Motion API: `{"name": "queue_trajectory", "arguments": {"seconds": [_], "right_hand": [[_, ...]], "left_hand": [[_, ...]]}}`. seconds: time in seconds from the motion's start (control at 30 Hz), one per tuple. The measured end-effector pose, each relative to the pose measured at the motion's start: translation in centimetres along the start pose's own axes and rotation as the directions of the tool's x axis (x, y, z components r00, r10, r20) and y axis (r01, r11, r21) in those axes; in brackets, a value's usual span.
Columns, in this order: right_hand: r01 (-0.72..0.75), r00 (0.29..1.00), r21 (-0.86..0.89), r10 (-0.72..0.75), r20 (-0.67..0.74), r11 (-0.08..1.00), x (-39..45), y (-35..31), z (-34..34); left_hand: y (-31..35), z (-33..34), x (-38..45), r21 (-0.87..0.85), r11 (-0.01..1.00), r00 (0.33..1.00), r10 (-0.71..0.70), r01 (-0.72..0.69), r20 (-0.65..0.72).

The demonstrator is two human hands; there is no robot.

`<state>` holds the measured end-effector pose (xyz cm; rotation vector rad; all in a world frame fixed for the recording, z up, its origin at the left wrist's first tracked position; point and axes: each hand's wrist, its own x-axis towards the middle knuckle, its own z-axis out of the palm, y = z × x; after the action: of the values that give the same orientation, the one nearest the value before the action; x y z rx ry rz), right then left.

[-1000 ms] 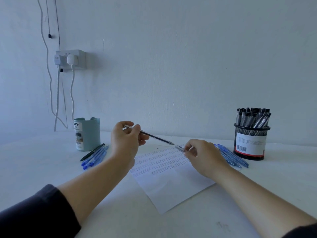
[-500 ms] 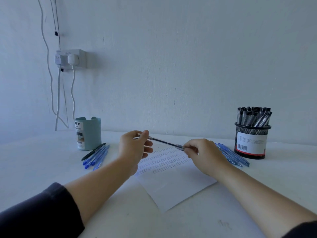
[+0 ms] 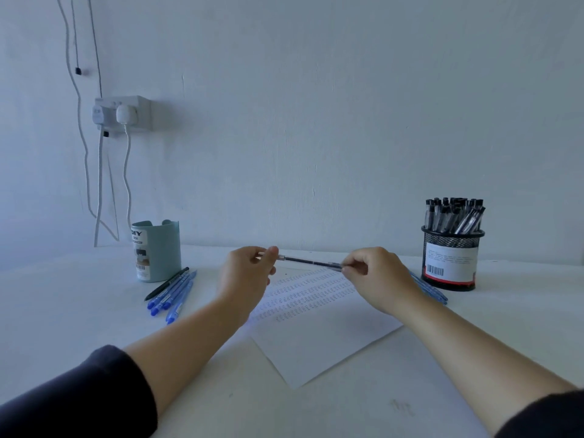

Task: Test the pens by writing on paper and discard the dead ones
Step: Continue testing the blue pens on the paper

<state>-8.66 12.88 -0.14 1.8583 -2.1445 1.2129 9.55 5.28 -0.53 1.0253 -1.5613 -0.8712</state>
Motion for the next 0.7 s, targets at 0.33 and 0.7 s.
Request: {"name": "queue_trajectory", "arguments": {"seconds": [0.33, 0.7], "right_hand": [[-0.603, 0.775, -0.213, 0.502, -0.384, 0.768, 0.2, 4.7, -2.4], [-0.541, 0.841, -0.431, 0.466, -0.276, 0.722, -0.2, 3.5, -2.0]], "left_hand": [[-1.5, -0.3, 1.2, 0.398, 0.913, 0.993, 0.046, -0.085, 0.107], [-1.4, -0.5, 1.4, 0.43, 0.898, 0.989, 0.033, -0.092, 0.142]]}}
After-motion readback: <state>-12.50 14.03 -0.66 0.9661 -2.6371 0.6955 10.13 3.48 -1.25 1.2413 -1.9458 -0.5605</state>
